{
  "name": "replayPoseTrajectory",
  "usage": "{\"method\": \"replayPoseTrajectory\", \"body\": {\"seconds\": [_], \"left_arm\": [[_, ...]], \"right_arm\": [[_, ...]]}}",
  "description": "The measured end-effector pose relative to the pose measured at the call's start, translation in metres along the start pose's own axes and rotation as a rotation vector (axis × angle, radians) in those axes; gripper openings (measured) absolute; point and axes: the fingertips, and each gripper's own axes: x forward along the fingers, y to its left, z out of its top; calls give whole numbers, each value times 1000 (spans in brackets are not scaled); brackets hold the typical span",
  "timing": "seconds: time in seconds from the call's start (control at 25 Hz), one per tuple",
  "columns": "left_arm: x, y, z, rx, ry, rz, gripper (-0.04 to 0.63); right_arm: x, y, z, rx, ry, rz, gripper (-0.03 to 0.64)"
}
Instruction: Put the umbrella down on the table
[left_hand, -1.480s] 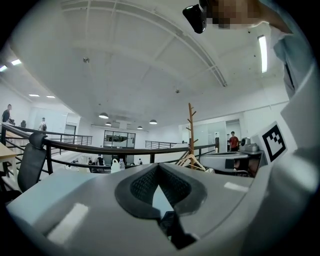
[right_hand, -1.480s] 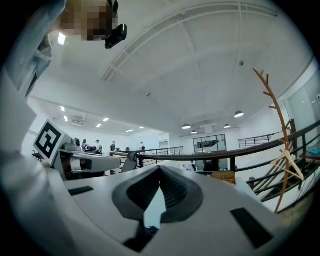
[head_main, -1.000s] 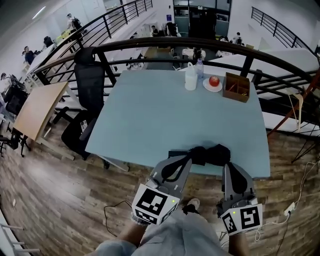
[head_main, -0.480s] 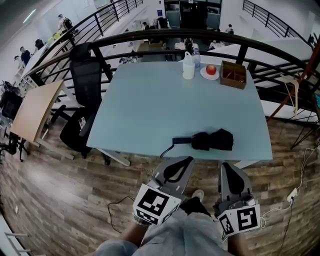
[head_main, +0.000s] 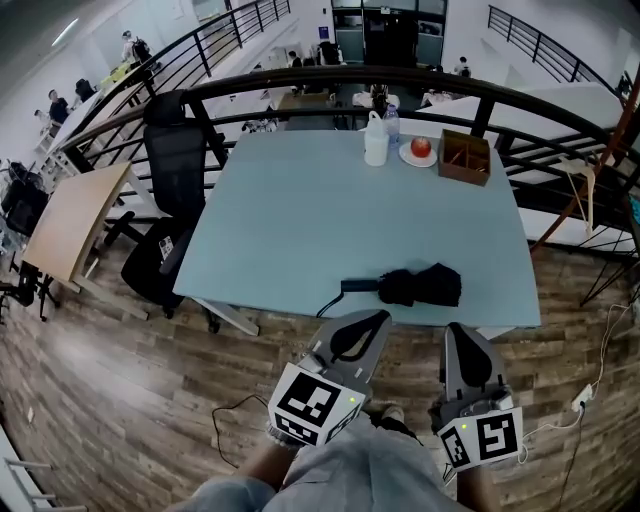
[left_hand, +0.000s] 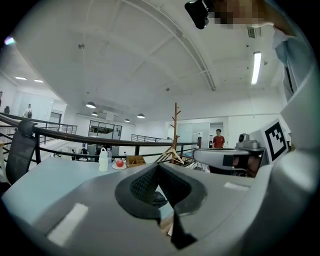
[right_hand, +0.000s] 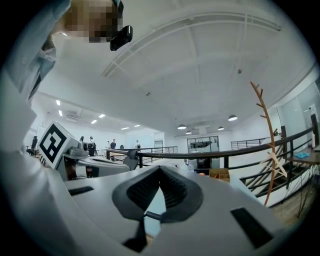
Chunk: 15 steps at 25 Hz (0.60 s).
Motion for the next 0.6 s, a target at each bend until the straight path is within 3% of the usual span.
{"method": "replayPoseTrajectory", "body": {"seconds": [0.6], "left_arm": [[25,-20,36,42,-65,45,5]], "right_arm": [[-2,-32,29,-12,-69,51,-5]]}}
